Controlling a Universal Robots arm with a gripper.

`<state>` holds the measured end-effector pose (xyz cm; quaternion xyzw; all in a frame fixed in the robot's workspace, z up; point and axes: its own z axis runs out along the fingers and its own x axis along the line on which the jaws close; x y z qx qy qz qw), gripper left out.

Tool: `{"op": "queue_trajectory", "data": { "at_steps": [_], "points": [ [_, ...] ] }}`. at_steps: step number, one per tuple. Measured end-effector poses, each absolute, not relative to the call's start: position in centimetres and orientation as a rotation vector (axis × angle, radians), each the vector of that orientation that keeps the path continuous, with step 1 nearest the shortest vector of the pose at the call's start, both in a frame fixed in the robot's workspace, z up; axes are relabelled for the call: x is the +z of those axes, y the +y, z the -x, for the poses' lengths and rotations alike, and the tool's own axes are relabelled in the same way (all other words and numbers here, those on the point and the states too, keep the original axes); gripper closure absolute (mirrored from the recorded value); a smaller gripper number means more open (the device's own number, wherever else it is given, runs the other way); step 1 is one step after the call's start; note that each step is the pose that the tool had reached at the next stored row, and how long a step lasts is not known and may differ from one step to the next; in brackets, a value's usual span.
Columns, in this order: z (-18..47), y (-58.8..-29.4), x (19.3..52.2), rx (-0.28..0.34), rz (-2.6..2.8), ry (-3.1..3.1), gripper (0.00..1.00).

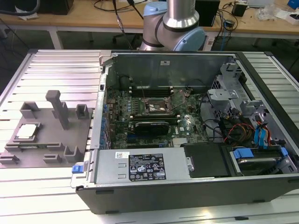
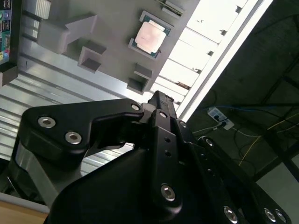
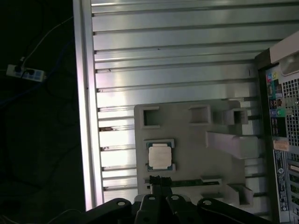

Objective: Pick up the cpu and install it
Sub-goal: 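Reach for the cpu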

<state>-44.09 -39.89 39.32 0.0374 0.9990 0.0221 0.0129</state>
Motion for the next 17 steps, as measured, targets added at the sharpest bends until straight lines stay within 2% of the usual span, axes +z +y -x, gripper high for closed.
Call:
{"op": "queue_trajectory", "data": {
  "at_steps": [17],
  "points": [
    [41.3,-39.9,36.4,0.069,-0.120,3.113,0.89]
  ]
}}
